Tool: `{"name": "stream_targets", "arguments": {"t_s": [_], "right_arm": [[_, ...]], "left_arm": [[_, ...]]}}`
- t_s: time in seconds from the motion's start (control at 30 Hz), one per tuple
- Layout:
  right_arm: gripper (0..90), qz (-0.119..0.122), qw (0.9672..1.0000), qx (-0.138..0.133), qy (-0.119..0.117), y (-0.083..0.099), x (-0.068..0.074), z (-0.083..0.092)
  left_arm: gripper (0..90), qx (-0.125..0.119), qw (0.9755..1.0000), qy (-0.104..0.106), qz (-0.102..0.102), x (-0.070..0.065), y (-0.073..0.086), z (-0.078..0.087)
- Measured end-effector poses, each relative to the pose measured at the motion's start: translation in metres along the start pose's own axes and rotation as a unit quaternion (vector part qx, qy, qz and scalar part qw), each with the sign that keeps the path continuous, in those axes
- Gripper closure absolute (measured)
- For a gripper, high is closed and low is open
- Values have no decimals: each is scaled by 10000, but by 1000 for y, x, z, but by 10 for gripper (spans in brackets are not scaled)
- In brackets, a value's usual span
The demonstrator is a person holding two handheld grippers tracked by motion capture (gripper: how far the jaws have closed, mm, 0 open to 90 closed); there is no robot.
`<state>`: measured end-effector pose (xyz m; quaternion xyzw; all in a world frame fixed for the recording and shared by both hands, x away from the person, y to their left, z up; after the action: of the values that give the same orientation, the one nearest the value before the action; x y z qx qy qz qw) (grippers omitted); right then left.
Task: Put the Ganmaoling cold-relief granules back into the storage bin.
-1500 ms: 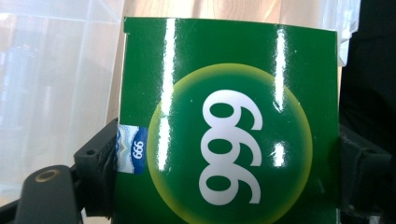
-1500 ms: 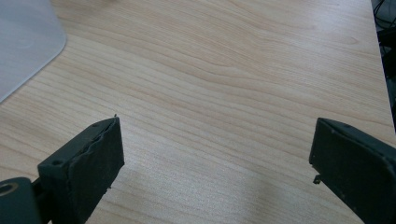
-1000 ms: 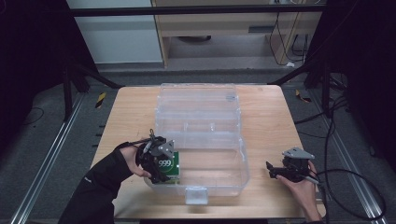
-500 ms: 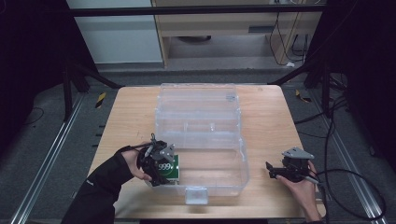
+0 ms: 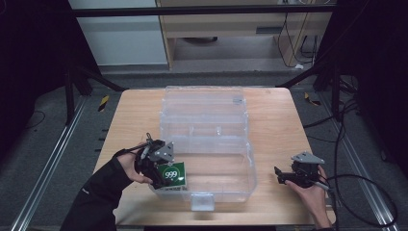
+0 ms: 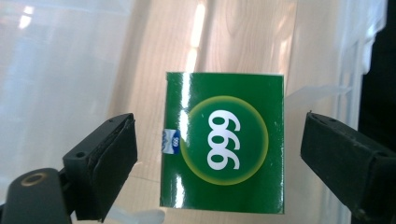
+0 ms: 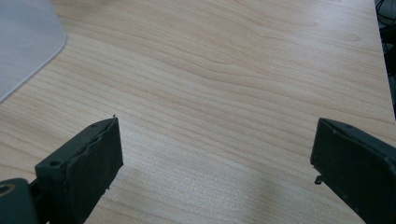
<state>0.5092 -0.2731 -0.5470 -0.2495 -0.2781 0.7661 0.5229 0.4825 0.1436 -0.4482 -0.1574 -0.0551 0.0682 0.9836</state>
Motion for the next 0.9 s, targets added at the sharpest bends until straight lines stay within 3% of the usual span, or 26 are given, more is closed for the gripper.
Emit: {"name": "stream_targets", "arguments": {"t_s": [0.13, 0.27, 0.4, 0.53, 0.7, 0.73, 0.8, 0.9], "right_arm": [[38, -34, 10000, 2, -9, 0, 0, 0], [39, -82, 10000, -2, -2, 0, 0, 2], [39, -82, 10000, -4, 2, 0, -1, 2], [38, -79, 10000, -2, 5, 0, -1, 2], [38, -109, 9999, -5, -2, 0, -1, 2], [38, -111, 9999, -10, -1, 0, -1, 3], [37, -121, 9999, -13, -6, 0, -1, 3], [37, -130, 9999, -15, -25, 0, -1, 3]], "left_arm": [[125, -324, 9991, -251, 110, 6, 2, 14], [133, -571, 9964, -443, 449, 10, 11, 27], [139, -781, 9923, -554, 786, 15, 23, 36], [141, -940, 9862, -716, 1157, 20, 37, 41], [139, -1152, 9764, -927, 1572, 24, 54, 44], [138, -1231, 9727, -978, 1709, 26, 59, 45], [128, -1304, 9678, -1099, 1854, 28, 65, 45], [125, -1430, 9583, -1205, 2161, 32, 78, 44]]}}
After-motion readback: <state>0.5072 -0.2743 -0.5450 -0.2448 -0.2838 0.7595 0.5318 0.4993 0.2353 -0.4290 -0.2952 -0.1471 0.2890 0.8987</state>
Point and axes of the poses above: each handheld gripper's, and its own axes: z roughly backward along the jaws, y roughly out of its underside, x roughly to its left, the point moved 8 cm from there along -z, roughly forward along the jaws, and after that the axes turned 7 degrees about x, right-handed, at the moved point
